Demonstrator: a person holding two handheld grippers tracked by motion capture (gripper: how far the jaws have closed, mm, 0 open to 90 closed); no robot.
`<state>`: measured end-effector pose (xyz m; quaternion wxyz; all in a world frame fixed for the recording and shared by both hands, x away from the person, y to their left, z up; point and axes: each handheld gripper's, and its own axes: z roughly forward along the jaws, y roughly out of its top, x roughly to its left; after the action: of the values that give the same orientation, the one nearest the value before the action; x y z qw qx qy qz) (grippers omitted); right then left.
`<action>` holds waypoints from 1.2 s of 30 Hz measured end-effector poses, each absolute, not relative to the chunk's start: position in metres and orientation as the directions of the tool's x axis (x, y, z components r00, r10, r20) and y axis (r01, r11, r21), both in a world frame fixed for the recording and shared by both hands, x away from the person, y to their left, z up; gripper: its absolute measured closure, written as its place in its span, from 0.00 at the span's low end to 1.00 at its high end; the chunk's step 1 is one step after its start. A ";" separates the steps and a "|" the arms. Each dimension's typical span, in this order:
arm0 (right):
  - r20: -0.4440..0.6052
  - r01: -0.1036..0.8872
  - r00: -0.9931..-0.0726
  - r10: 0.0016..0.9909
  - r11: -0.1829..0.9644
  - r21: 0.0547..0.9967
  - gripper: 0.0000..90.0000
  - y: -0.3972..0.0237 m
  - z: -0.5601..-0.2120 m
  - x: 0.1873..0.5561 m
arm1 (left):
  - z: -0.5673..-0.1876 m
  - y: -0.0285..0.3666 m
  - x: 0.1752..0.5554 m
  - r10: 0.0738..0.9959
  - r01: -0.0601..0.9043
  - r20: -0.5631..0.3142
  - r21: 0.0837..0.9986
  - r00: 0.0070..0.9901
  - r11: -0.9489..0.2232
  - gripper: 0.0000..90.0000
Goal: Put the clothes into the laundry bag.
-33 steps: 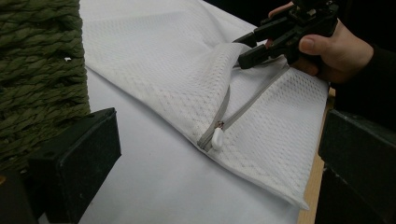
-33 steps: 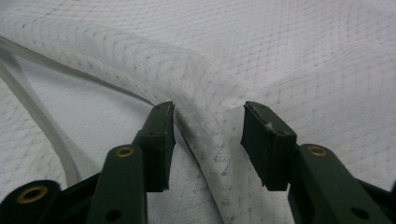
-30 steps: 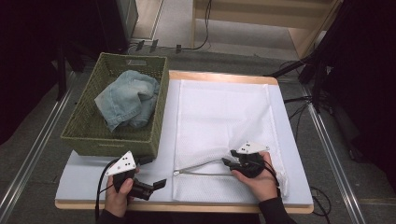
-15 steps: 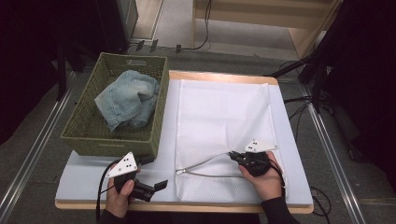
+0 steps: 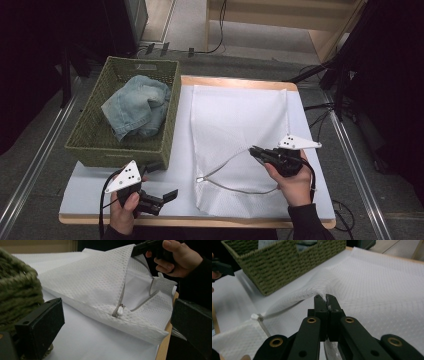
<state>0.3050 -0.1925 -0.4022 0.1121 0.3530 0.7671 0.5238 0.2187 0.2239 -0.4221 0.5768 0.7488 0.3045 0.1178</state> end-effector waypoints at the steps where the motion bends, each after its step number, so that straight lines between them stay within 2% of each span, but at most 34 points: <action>1: 0.196 0.413 -0.729 0.656 0.194 0.890 1.00 -0.192 -0.396 0.307 | -0.419 0.226 0.218 0.598 0.316 -0.171 0.938 0.783 -0.145 0.00; 4: 0.207 0.401 -0.728 0.653 0.161 0.902 1.00 -0.190 -0.390 0.307 | -0.413 0.231 0.218 0.618 0.309 -0.167 0.942 0.768 -0.130 0.00; 10: 0.231 0.427 -0.733 0.640 0.170 0.888 1.00 -0.194 -0.407 0.303 | -0.402 0.241 0.218 0.657 0.301 -0.149 0.945 0.739 -0.125 0.00; 18: 0.243 0.446 -0.720 0.650 0.166 0.879 1.00 -0.203 -0.414 0.297 | -0.372 0.254 0.229 0.737 0.274 -0.079 0.950 0.671 -0.148 0.00; 26: 0.240 0.450 -0.720 0.651 0.174 0.876 1.00 -0.203 -0.416 0.295 | -0.356 0.259 0.244 0.767 0.265 -0.024 0.945 0.641 -0.192 0.00; 36: 0.237 0.450 -0.721 0.651 0.180 0.875 1.00 -0.203 -0.417 0.295 | -0.333 0.269 0.270 0.778 0.261 -0.010 0.944 0.628 -0.199 0.00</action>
<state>0.2947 -0.2029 -0.4173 0.0949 0.3610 0.7624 0.5287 0.2704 0.2687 -0.3328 0.5245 0.7342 0.3539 0.2463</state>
